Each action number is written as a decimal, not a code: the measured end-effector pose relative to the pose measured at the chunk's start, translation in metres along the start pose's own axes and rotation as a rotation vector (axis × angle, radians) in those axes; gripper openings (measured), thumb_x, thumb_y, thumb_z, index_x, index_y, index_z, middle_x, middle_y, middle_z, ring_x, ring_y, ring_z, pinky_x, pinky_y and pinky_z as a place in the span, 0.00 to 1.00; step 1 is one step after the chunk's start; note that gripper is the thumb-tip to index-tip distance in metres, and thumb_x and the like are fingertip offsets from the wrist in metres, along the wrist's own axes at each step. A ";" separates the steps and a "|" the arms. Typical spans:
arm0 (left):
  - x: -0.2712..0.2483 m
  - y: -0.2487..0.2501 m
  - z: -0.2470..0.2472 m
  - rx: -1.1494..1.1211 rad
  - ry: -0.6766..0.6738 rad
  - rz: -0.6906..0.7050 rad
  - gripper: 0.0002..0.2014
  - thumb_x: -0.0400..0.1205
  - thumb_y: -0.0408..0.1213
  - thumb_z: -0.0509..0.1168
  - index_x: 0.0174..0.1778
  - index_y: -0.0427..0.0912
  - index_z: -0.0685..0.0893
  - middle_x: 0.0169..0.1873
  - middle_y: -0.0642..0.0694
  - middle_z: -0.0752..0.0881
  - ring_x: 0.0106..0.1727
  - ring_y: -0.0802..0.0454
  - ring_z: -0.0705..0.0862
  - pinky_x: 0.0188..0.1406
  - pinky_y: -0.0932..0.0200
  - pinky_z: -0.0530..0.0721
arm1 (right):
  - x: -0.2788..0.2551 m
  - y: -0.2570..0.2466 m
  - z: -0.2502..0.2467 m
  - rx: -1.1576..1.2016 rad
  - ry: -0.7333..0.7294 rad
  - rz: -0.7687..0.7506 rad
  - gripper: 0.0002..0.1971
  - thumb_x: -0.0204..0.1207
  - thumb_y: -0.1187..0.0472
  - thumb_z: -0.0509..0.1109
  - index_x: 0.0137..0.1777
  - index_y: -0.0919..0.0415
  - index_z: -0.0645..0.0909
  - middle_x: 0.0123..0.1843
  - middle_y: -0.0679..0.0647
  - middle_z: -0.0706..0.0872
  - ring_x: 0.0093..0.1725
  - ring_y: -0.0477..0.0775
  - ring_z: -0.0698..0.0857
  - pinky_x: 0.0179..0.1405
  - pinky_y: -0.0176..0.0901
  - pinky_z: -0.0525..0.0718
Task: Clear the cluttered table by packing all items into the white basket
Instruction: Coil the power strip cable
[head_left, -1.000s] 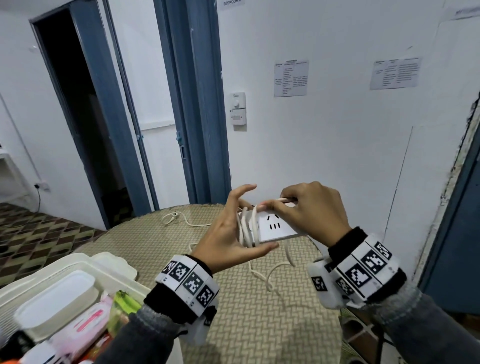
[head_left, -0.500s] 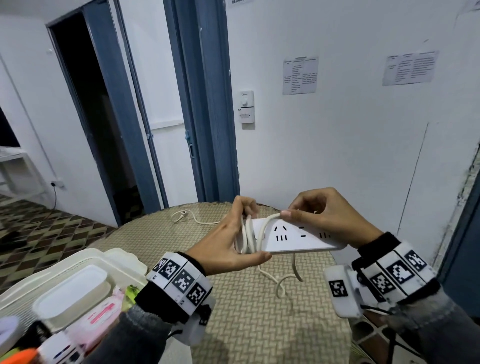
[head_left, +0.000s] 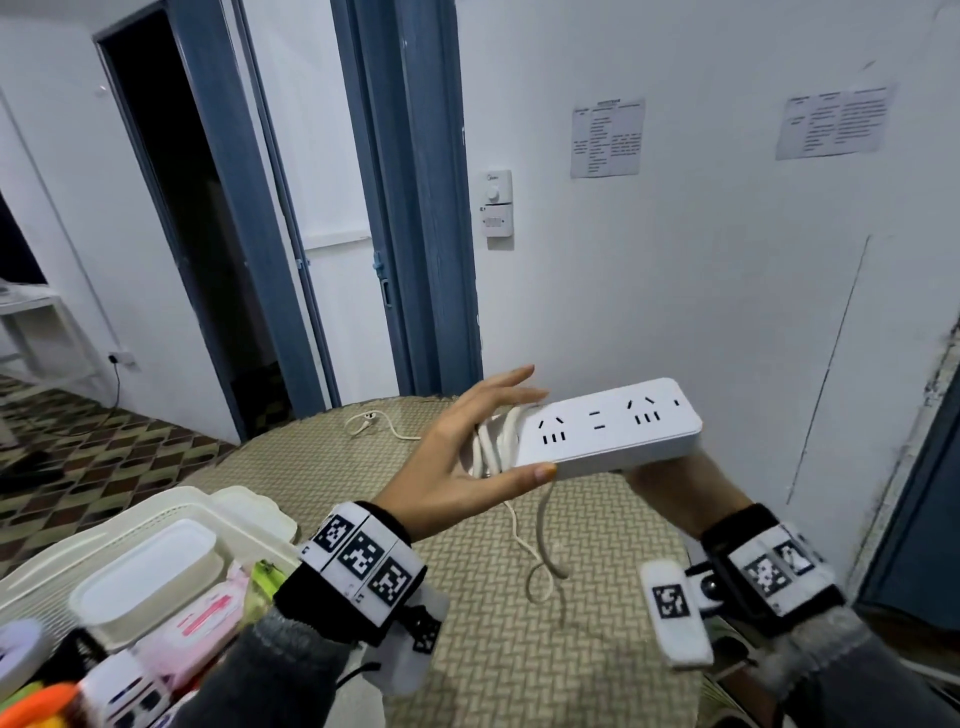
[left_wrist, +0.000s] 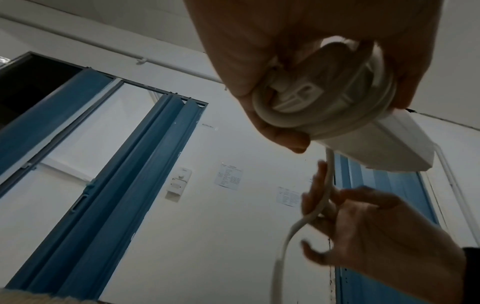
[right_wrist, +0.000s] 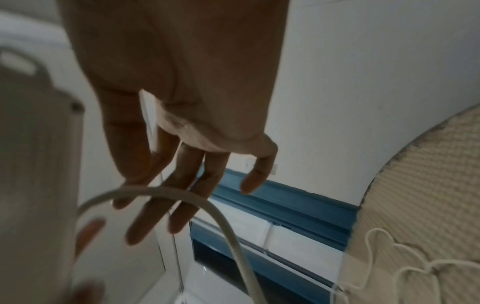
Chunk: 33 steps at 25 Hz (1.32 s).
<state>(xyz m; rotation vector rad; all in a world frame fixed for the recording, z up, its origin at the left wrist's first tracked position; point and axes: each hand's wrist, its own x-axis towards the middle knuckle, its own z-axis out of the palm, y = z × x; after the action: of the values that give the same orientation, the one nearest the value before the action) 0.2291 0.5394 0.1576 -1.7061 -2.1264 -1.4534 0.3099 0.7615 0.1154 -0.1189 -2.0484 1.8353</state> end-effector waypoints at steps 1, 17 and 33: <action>0.002 0.000 0.003 -0.027 0.012 -0.030 0.25 0.73 0.45 0.76 0.65 0.50 0.78 0.74 0.59 0.73 0.74 0.65 0.71 0.70 0.62 0.75 | -0.002 0.011 0.011 0.024 -0.054 -0.011 0.13 0.70 0.59 0.77 0.54 0.57 0.83 0.51 0.42 0.90 0.51 0.34 0.86 0.60 0.41 0.84; 0.011 -0.053 -0.021 0.251 0.406 0.012 0.26 0.69 0.55 0.74 0.52 0.46 0.69 0.42 0.54 0.75 0.40 0.54 0.78 0.37 0.60 0.80 | -0.031 0.037 0.077 -0.750 -0.068 -0.405 0.14 0.82 0.47 0.58 0.54 0.49 0.84 0.41 0.41 0.81 0.41 0.40 0.80 0.38 0.41 0.79; -0.006 -0.047 0.012 0.304 0.303 0.057 0.33 0.62 0.51 0.78 0.59 0.53 0.69 0.50 0.59 0.76 0.50 0.56 0.78 0.49 0.66 0.76 | 0.018 -0.028 0.071 -0.880 0.220 -0.917 0.12 0.79 0.49 0.61 0.48 0.48 0.87 0.44 0.46 0.81 0.48 0.48 0.75 0.47 0.44 0.66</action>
<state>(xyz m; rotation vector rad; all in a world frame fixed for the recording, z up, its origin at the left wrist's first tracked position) 0.2006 0.5458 0.1184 -1.3353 -1.9946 -1.2075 0.2745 0.6966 0.1417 0.3205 -2.0633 0.3309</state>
